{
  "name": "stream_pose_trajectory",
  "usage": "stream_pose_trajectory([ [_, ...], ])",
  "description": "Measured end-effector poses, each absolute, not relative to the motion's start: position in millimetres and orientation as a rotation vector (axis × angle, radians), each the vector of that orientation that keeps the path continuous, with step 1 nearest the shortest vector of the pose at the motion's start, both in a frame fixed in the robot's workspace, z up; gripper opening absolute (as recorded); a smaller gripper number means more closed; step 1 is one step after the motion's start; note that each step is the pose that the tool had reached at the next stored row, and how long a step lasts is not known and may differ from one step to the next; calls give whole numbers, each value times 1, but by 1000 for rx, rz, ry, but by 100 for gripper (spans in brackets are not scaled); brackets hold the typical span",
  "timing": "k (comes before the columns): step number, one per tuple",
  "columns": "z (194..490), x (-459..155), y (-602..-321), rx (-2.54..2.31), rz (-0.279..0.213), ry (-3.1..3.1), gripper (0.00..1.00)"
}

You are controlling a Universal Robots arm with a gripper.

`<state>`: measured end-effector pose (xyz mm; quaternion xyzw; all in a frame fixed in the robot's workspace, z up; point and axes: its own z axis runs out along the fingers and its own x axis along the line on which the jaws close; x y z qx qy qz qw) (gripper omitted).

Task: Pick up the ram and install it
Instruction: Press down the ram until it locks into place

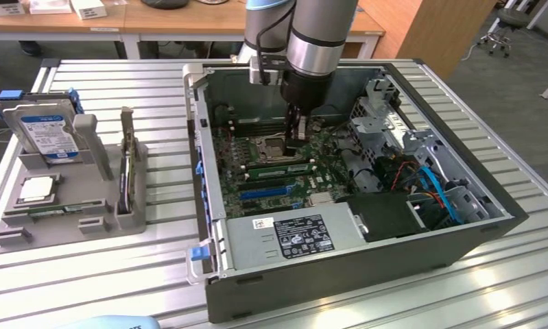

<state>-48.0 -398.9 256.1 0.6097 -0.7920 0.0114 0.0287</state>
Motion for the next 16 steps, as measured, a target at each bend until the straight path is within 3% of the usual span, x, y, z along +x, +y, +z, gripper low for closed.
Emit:
stream_pose_trajectory([
  [16, 256, -48, -399, 1586, 25, -2642, 10],
])
